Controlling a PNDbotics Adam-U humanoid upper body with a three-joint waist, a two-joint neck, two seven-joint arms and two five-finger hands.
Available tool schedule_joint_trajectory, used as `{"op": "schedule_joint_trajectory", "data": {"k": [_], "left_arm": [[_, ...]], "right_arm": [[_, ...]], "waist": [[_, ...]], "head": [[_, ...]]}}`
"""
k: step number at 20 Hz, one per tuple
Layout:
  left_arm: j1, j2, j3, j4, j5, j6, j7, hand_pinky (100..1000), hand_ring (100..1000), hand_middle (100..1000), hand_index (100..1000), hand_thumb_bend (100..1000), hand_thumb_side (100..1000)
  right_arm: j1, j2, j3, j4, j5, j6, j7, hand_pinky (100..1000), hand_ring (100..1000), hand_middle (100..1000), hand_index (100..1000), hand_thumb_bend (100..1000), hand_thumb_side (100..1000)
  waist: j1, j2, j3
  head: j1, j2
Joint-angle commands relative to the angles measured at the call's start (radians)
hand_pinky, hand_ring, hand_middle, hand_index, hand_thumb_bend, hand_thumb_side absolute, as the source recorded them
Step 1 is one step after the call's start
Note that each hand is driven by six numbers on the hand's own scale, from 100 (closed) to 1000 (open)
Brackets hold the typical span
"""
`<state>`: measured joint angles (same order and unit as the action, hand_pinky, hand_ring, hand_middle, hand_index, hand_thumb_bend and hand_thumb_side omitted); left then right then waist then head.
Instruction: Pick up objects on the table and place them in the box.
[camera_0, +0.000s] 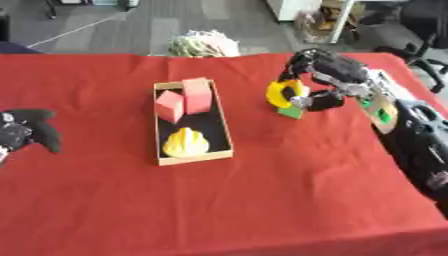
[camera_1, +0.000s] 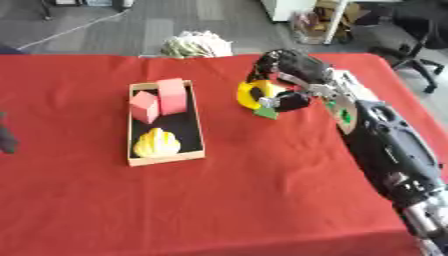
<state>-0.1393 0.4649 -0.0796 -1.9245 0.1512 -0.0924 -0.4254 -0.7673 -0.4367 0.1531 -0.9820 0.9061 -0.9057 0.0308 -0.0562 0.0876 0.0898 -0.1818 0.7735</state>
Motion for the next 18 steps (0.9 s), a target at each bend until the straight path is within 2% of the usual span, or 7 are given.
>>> {"op": "schedule_joint_trajectory", "data": {"k": [1, 8, 18], "left_arm": [[-0.016, 0.004, 0.0, -0.024, 0.016, -0.002, -0.009, 700, 555, 573, 816, 100, 799], [-0.029, -0.011, -0.015, -0.026, 0.031, 0.002, -0.029, 703, 555, 573, 814, 100, 804], [-0.056, -0.03, -0.032, -0.034, 0.053, 0.006, -0.061, 708, 556, 574, 815, 100, 801]], "right_arm": [[-0.05, 0.027, -0.032, 0.042, 0.017, 0.003, 0.047, 672, 454, 398, 595, 100, 202], [-0.107, 0.112, -0.084, 0.123, 0.089, 0.038, 0.082, 680, 488, 446, 671, 100, 201], [-0.141, 0.192, -0.099, 0.121, 0.133, 0.039, 0.083, 686, 516, 485, 719, 100, 199]], "waist": [[0.018, -0.007, 0.012], [0.023, -0.003, 0.061], [0.019, 0.01, 0.13]], "head": [[-0.024, -0.004], [-0.071, -0.004], [-0.136, -0.004]]}}
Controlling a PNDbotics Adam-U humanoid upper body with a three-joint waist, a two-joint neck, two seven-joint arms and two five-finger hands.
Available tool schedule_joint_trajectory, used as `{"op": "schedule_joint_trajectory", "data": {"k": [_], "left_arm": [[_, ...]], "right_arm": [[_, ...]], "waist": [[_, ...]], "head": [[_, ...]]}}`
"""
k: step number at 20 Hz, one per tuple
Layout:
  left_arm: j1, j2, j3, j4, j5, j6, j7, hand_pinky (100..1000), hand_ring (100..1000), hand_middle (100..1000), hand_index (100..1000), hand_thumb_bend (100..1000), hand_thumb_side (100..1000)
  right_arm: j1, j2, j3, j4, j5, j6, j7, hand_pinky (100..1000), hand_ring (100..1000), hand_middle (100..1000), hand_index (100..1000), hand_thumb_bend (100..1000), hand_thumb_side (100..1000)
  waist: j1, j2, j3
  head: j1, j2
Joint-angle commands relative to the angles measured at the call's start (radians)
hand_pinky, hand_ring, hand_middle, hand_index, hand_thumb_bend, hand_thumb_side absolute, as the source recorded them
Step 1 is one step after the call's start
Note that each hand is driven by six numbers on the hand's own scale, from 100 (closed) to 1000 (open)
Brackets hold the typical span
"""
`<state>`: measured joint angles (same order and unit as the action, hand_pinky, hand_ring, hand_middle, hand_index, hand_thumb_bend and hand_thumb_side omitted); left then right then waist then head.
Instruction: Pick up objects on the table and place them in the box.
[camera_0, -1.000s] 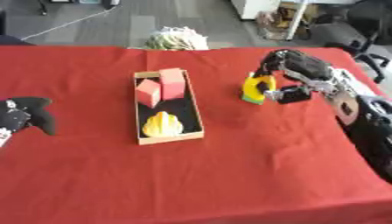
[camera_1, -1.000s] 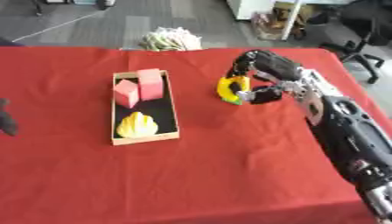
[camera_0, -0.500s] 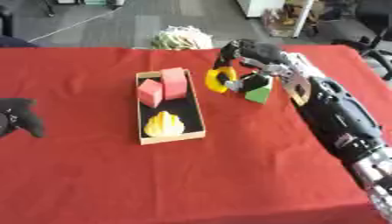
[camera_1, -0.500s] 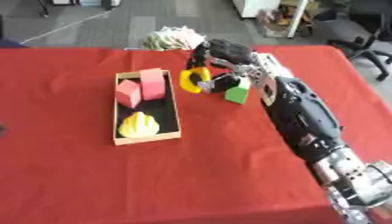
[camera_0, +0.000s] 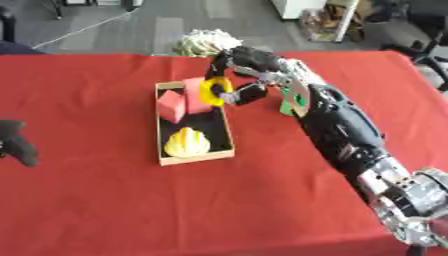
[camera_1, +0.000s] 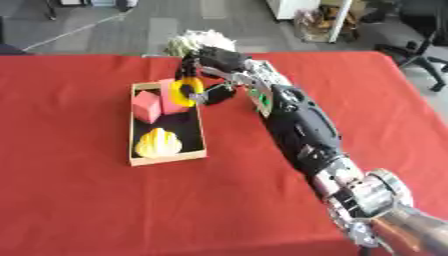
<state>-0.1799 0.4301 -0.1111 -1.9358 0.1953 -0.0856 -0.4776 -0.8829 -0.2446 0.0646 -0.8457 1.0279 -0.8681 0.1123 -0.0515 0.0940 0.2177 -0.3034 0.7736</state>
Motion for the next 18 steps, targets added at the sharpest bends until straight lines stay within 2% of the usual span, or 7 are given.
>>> {"op": "schedule_joint_trajectory", "data": {"k": [1, 5, 10, 18], "left_arm": [[-0.016, 0.003, -0.001, -0.023, 0.011, -0.001, -0.011, 708, 556, 574, 815, 100, 802], [-0.017, 0.0, -0.001, -0.023, 0.014, 0.001, -0.015, 708, 556, 574, 815, 100, 803], [-0.017, -0.005, -0.004, -0.023, 0.016, 0.004, -0.02, 708, 553, 572, 815, 100, 807], [-0.014, -0.007, -0.001, -0.025, 0.018, 0.005, -0.02, 709, 551, 563, 815, 100, 806]], "right_arm": [[-0.025, 0.007, -0.01, -0.015, 0.017, 0.002, 0.003, 687, 521, 491, 724, 100, 199], [-0.017, 0.034, -0.006, -0.009, 0.054, 0.002, 0.015, 698, 552, 523, 748, 100, 203], [-0.01, 0.062, 0.004, -0.021, 0.126, -0.007, 0.012, 720, 615, 610, 818, 100, 213], [-0.004, 0.072, 0.016, -0.038, 0.188, -0.018, -0.013, 743, 685, 705, 871, 100, 231]], "waist": [[0.014, 0.004, 0.006], [0.013, 0.004, 0.014], [0.011, 0.003, 0.021], [0.009, 0.0, 0.023]], "head": [[-0.018, -0.004], [-0.028, -0.004], [-0.031, -0.004], [-0.028, -0.004]]}}
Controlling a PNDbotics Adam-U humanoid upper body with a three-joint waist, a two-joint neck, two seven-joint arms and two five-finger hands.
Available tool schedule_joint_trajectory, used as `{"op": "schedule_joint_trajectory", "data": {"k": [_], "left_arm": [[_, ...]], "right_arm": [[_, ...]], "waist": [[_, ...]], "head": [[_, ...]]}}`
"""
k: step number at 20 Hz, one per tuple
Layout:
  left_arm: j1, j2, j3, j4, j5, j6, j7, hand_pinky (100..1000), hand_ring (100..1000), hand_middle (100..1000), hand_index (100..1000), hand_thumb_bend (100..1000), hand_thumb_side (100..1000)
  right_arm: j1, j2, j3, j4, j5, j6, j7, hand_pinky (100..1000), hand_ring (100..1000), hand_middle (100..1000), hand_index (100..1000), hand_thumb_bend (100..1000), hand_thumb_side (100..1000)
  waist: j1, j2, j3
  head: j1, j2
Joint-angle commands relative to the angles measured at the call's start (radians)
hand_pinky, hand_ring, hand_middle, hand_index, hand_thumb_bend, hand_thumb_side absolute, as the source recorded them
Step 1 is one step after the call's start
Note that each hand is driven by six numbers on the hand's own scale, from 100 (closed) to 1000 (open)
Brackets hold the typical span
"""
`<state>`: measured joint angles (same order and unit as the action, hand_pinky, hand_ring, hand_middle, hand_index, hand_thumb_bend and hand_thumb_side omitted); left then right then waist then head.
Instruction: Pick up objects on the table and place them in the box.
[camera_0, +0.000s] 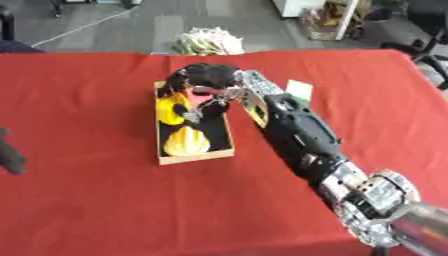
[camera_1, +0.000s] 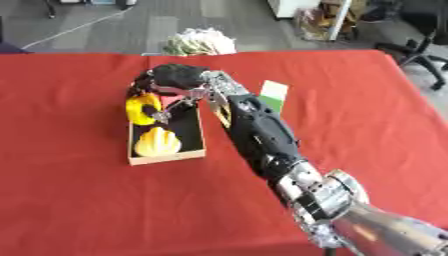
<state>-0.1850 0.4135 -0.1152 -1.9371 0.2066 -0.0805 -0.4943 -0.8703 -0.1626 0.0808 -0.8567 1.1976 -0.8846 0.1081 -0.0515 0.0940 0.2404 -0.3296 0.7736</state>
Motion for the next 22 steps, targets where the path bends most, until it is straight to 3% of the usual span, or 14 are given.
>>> {"op": "schedule_joint_trajectory", "data": {"k": [1, 16, 22], "left_arm": [[-0.008, 0.009, 0.003, -0.024, 0.007, 0.0, -0.003, 709, 551, 562, 815, 100, 806], [0.0, 0.011, 0.006, -0.023, 0.002, 0.0, 0.0, 709, 552, 561, 815, 100, 808], [0.005, 0.01, 0.008, -0.023, 0.002, 0.001, 0.002, 709, 552, 560, 815, 100, 810]], "right_arm": [[-0.017, -0.011, 0.0, -0.028, 0.025, 0.001, -0.011, 747, 694, 721, 880, 100, 233], [-0.009, -0.028, -0.01, -0.007, 0.178, 0.069, -0.007, 841, 851, 900, 988, 100, 286], [-0.012, -0.049, -0.027, -0.046, 0.135, 0.069, -0.03, 831, 837, 892, 988, 100, 233]], "waist": [[0.008, 0.0, 0.0], [0.008, -0.001, -0.008], [0.007, -0.004, -0.013]], "head": [[-0.001, -0.004], [-0.003, -0.004], [-0.003, -0.004]]}}
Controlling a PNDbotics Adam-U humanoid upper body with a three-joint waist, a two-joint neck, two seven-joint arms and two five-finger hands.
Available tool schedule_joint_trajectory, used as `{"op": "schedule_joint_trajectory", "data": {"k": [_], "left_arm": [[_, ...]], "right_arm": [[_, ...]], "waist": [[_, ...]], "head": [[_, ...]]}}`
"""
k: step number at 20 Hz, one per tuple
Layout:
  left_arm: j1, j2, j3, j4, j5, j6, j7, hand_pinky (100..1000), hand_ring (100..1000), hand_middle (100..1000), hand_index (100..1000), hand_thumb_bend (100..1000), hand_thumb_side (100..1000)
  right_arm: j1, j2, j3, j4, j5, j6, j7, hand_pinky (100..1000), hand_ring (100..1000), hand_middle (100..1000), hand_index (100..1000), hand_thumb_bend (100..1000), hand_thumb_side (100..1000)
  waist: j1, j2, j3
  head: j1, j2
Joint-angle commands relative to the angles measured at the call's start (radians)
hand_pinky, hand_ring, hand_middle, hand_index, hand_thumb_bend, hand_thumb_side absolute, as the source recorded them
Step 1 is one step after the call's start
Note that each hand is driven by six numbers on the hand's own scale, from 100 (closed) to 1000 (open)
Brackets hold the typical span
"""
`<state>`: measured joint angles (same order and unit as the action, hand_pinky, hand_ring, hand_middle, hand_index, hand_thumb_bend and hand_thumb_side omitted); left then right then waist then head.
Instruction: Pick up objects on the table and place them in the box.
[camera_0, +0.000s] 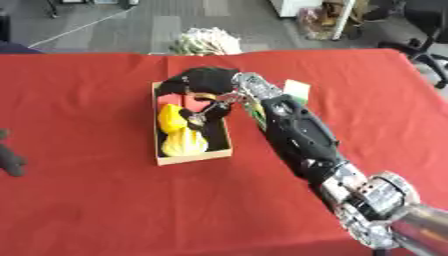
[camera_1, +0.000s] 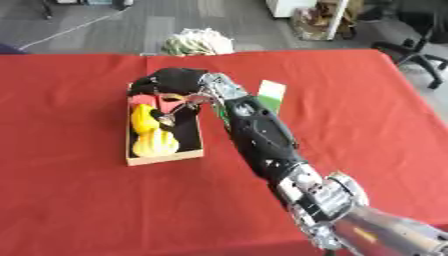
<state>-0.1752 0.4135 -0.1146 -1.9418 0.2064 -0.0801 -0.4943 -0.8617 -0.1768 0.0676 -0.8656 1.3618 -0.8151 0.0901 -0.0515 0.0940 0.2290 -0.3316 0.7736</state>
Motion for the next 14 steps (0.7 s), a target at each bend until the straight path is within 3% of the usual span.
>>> {"op": "schedule_joint_trajectory", "data": {"k": [1, 5, 9, 14], "left_arm": [[-0.003, 0.01, 0.008, -0.018, 0.003, 0.001, 0.002, 709, 552, 560, 815, 100, 811], [0.007, 0.013, 0.009, -0.015, 0.001, 0.002, 0.002, 709, 552, 560, 815, 100, 817], [0.016, 0.016, 0.011, -0.012, -0.003, 0.002, 0.001, 710, 552, 560, 815, 100, 822], [0.031, 0.02, 0.013, -0.006, -0.01, 0.002, -0.006, 712, 553, 562, 818, 100, 843]], "right_arm": [[-0.021, -0.045, -0.021, -0.042, -0.07, -0.006, -0.018, 828, 834, 888, 987, 100, 230], [-0.029, -0.114, -0.037, -0.08, -0.301, -0.014, 0.006, 812, 810, 868, 983, 100, 201], [-0.024, -0.194, -0.043, -0.11, -0.533, -0.001, 0.129, 847, 855, 902, 1000, 100, 198], [0.005, -0.285, -0.094, -0.083, -0.66, 0.087, 0.33, 886, 928, 949, 1000, 100, 207]], "waist": [[0.006, -0.005, -0.004], [0.002, -0.011, -0.015], [-0.002, -0.017, -0.027], [-0.002, -0.024, -0.041]], "head": [[0.0, -0.004], [0.012, -0.004], [0.02, -0.004], [0.022, -0.004]]}}
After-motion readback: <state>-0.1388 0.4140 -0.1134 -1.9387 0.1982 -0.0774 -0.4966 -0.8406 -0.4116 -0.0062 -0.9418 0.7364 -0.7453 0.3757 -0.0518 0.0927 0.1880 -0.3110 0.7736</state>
